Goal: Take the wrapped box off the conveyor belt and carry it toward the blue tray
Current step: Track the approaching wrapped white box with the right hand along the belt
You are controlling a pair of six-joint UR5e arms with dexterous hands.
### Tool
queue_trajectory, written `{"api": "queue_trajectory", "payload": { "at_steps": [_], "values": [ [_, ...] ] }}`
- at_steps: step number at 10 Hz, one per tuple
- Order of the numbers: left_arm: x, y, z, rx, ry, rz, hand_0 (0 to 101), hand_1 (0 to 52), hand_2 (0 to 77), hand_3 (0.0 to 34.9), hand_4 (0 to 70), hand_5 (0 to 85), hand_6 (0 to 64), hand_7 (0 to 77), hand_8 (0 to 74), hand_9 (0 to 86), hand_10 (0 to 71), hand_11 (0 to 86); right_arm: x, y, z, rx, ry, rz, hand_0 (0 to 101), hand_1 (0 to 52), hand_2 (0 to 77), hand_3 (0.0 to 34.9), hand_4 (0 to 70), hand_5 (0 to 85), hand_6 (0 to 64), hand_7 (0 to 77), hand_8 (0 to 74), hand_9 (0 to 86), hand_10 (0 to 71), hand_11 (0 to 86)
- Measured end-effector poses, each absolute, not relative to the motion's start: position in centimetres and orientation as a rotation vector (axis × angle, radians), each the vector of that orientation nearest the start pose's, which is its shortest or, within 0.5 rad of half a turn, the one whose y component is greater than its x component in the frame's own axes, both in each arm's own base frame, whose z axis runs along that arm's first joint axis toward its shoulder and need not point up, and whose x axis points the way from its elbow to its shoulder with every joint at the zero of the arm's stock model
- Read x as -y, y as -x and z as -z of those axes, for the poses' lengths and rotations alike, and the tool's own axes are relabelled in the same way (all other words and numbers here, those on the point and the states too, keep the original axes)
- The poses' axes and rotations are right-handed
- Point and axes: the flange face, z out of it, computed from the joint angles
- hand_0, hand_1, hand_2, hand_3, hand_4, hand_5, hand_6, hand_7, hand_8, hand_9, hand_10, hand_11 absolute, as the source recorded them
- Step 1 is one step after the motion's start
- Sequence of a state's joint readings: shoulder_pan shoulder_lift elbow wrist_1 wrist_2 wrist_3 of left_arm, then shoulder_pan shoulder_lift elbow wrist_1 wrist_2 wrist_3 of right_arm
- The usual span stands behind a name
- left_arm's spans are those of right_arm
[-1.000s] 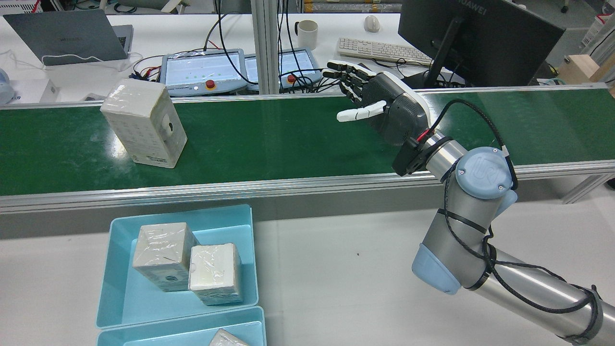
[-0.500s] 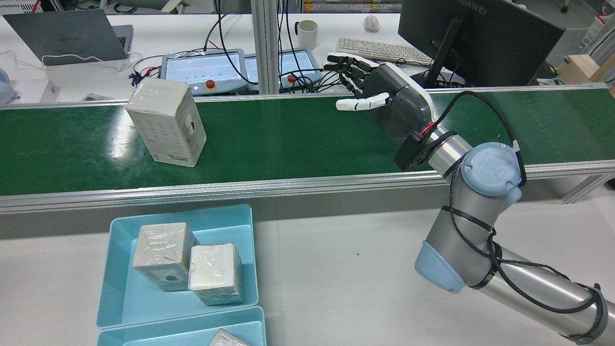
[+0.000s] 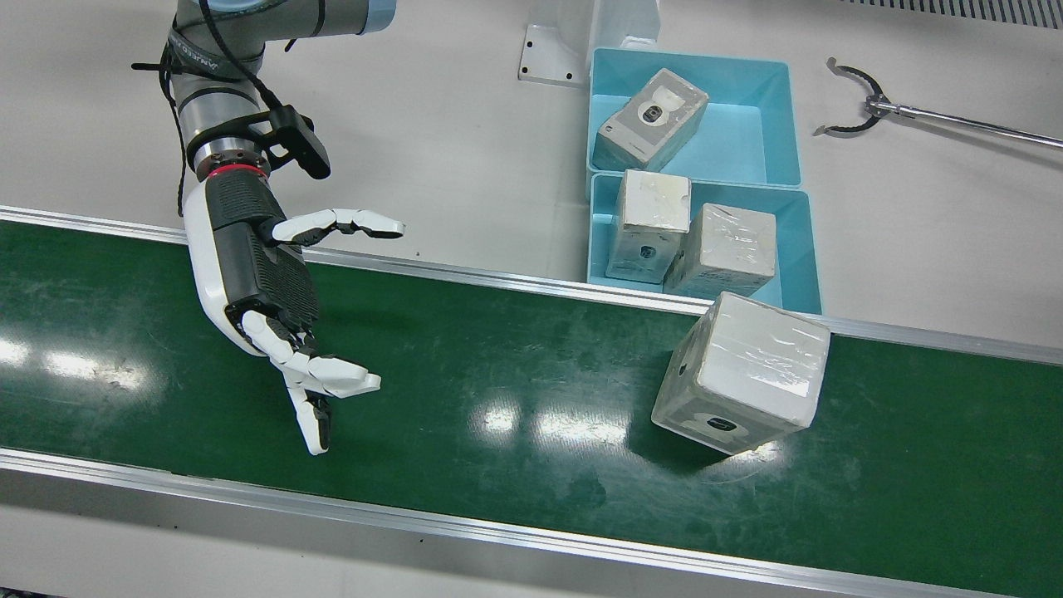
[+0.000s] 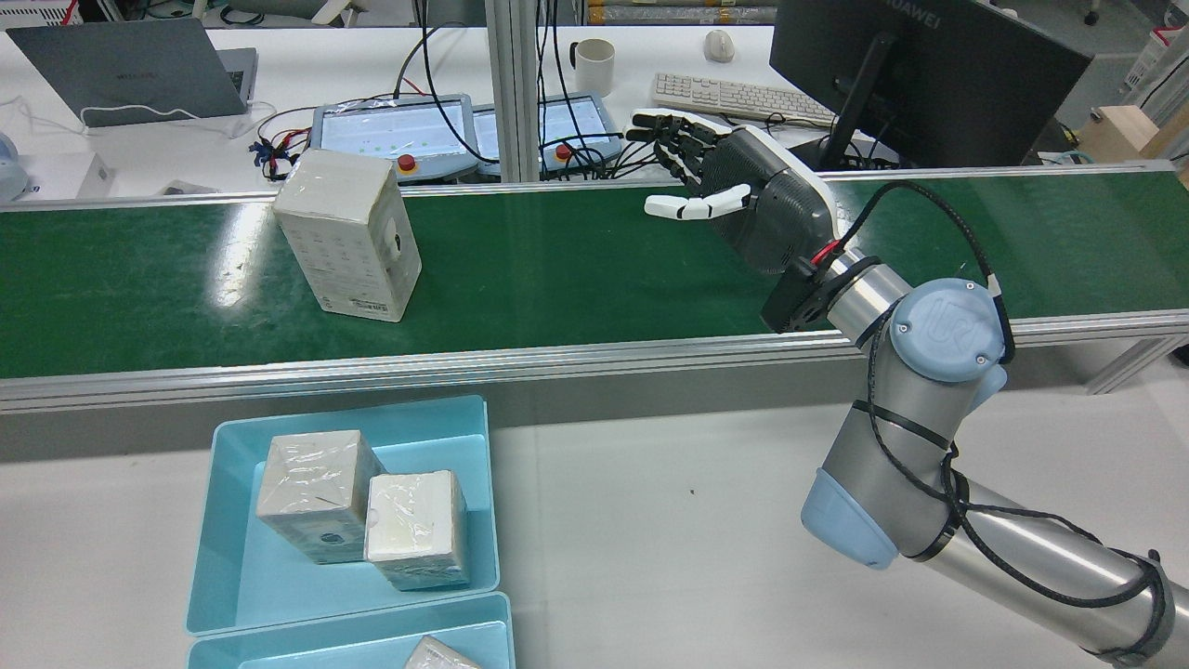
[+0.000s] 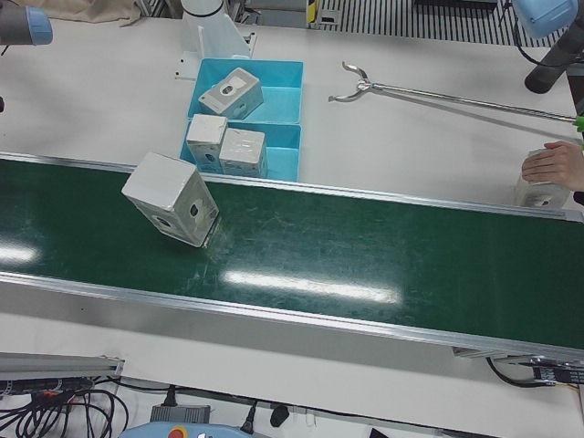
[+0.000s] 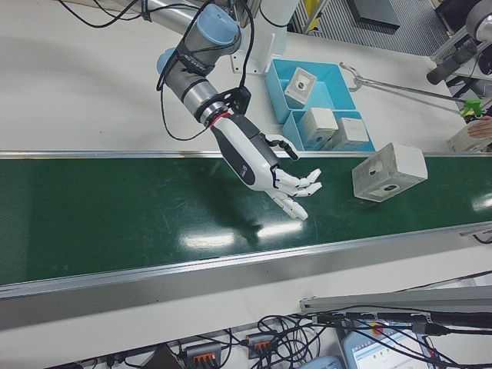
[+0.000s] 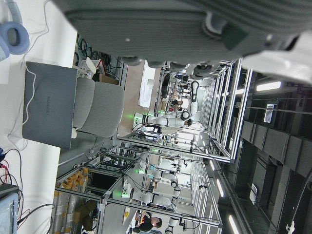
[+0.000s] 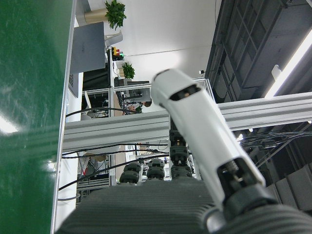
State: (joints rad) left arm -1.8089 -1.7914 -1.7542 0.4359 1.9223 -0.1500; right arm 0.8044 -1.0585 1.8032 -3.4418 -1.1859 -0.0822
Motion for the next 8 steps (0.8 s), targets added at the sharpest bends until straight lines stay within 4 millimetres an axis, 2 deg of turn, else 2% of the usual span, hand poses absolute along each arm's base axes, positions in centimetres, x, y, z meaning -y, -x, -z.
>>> {"api": "queue_trajectory", "payload": {
  "at_steps": [1,2,3,5,6,7,8],
  "values": [
    [50.5,22.5,-52.6,-2.191,0.303,2.279,0,0.0,1.1,0.0,0.0,0.5,0.0,0.5,0.5,0.0,0.5,0.0,56.7,30.9,-31.8,-2.682,-0.599,1.789,62,33.8,38.7,0.6,24.0,36.0,12.5,28.9,3.3,8.2,3.3,7.1],
    [50.5,22.5,-52.6,-2.191,0.303,2.279,0,0.0,1.1,0.0,0.0,1.1,0.0,0.5,0.5,0.0,0.5,0.0,56.7,31.0,-31.8,-2.681,-0.6,1.79,73,36.5,43.6,0.6,28.4,46.4,13.6,28.9,3.3,8.2,3.8,9.8],
    [50.5,22.5,-52.6,-2.191,0.303,2.279,0,0.0,1.1,0.0,0.0,0.5,0.0,0.5,0.5,0.0,0.5,0.0,56.7,31.0,-31.8,-2.68,-0.603,1.79,78,36.5,43.6,0.5,33.3,66.0,15.8,32.2,4.4,8.7,3.8,9.8],
    [50.5,22.5,-52.6,-2.191,0.303,2.279,0,0.0,1.1,0.0,0.0,0.5,0.0,0.5,0.5,0.0,0.0,0.0,56.5,31.3,-31.8,-2.68,-0.611,1.791,76,36.5,43.6,0.5,33.3,62.7,16.4,32.7,4.4,8.7,4.9,9.8],
    [50.5,22.5,-52.6,-2.191,0.303,2.279,0,0.0,1.1,0.0,0.0,0.5,0.0,0.5,0.5,0.0,0.0,0.0,56.3,31.7,-31.8,-2.681,-0.623,1.794,65,29.5,42.0,0.6,32.7,48.5,16.4,33.8,0.5,9.3,2.7,7.6],
    [50.5,22.5,-52.6,-2.191,0.303,2.279,0,0.0,1.1,0.0,0.0,0.5,0.0,0.5,0.5,0.0,0.5,0.0,56.2,32.0,-31.8,-2.682,-0.629,1.798,65,29.5,42.0,0.6,32.7,48.5,16.4,33.8,0.5,9.3,2.7,7.6],
    [50.5,22.5,-52.6,-2.191,0.303,2.279,0,0.0,0.5,0.0,0.0,0.5,0.0,0.5,0.5,0.0,0.5,0.0,56.0,32.3,-31.9,-2.684,-0.634,1.806,57,22.4,34.9,0.6,30.0,37.6,14.7,33.8,3.3,8.7,2.7,6.5]
  ]
}}
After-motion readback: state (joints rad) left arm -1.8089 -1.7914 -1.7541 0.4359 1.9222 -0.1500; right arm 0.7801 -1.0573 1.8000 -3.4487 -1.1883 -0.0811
